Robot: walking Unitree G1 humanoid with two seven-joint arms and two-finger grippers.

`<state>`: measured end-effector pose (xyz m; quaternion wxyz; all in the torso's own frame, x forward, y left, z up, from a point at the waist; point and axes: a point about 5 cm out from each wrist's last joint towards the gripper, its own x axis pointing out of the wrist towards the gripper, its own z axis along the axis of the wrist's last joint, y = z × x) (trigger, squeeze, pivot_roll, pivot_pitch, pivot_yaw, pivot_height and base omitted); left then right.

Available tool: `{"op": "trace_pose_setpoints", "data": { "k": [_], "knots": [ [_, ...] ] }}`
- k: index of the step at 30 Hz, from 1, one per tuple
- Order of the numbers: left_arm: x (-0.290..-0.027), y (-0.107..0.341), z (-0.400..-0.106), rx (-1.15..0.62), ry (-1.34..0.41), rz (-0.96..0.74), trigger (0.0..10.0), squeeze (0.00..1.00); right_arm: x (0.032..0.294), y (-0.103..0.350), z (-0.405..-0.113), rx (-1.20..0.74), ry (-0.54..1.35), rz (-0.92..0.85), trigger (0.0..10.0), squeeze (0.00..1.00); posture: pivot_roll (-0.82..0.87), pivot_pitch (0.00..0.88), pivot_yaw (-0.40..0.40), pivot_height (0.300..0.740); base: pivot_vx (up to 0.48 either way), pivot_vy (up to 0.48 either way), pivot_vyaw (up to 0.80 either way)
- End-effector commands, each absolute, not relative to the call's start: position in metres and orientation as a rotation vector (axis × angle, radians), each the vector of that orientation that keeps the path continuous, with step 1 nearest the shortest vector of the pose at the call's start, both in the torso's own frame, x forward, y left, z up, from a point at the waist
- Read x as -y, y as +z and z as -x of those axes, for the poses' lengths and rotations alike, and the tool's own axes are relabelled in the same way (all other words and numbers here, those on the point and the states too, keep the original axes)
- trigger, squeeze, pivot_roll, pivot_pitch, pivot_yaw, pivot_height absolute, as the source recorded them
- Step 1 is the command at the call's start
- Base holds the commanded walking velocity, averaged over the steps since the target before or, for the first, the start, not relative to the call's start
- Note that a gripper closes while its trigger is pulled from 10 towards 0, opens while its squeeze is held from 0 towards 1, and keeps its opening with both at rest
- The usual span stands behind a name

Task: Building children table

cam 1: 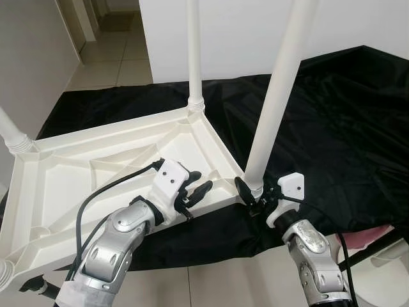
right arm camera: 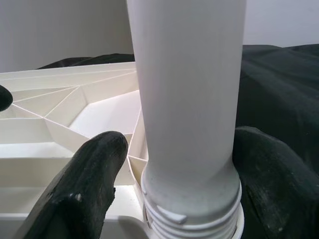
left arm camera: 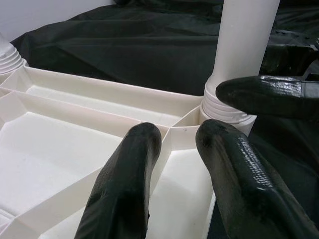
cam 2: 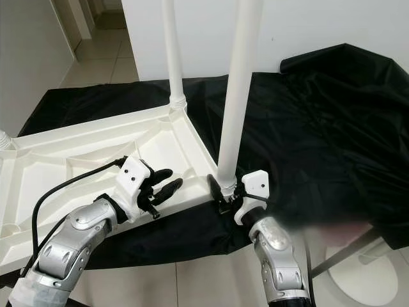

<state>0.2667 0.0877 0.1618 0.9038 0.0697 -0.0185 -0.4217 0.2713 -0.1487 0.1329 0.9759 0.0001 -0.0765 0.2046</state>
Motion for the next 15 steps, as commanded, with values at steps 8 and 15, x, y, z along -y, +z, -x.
{"op": "trace_pose_setpoints", "data": {
  "k": [8, 15],
  "knots": [
    [-0.0892, 0.1611, -0.2667, 0.027, -0.877, -0.173, 10.0, 0.00, 0.1472, 0.1375, -0.2773, 0.182, 0.425, 0.008, 10.0, 0.00, -0.06, 0.054, 0.082, 0.740, 0.000, 0.000, 0.00],
    [-0.0919, 0.1606, -0.2682, 0.027, -0.877, -0.189, 10.0, 0.00, 0.1471, 0.1386, -0.2810, 0.184, 0.431, 0.013, 10.0, 0.00, -0.06, 0.047, 0.083, 0.740, 0.000, 0.000, 0.00]
  ]
}}
